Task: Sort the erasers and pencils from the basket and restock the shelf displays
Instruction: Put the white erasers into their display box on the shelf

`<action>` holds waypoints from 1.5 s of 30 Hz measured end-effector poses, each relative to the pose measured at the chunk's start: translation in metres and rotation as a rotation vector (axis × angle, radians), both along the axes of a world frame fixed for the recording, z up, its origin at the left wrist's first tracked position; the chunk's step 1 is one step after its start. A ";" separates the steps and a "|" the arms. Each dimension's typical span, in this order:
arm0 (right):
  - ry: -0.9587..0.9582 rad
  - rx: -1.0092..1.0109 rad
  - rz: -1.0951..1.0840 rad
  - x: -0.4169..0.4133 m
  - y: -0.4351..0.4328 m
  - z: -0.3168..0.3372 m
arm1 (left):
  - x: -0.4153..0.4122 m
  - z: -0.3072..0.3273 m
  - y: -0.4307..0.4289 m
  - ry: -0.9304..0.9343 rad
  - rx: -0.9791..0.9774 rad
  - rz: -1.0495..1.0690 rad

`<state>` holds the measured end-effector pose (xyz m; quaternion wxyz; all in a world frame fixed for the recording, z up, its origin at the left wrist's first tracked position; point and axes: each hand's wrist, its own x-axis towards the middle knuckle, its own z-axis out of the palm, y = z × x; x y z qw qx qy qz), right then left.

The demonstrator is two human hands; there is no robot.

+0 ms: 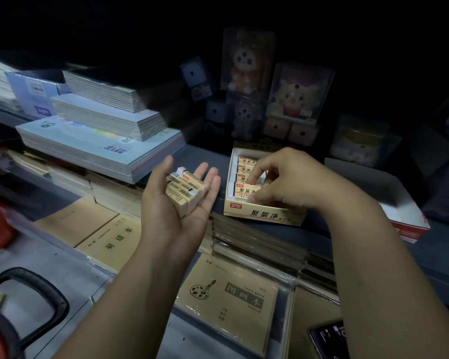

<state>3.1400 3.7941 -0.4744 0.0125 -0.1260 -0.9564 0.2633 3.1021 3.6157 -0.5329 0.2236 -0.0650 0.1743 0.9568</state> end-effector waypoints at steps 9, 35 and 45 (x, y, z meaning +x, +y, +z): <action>0.081 0.034 -0.013 -0.006 -0.008 -0.006 | -0.002 -0.001 -0.001 -0.008 0.029 0.001; 0.332 -0.436 0.009 -0.013 -0.047 -0.002 | -0.001 0.004 -0.002 -0.004 -0.101 0.028; 0.323 -0.604 -0.222 0.009 -0.007 0.012 | -0.009 -0.003 0.002 -0.116 -0.138 0.067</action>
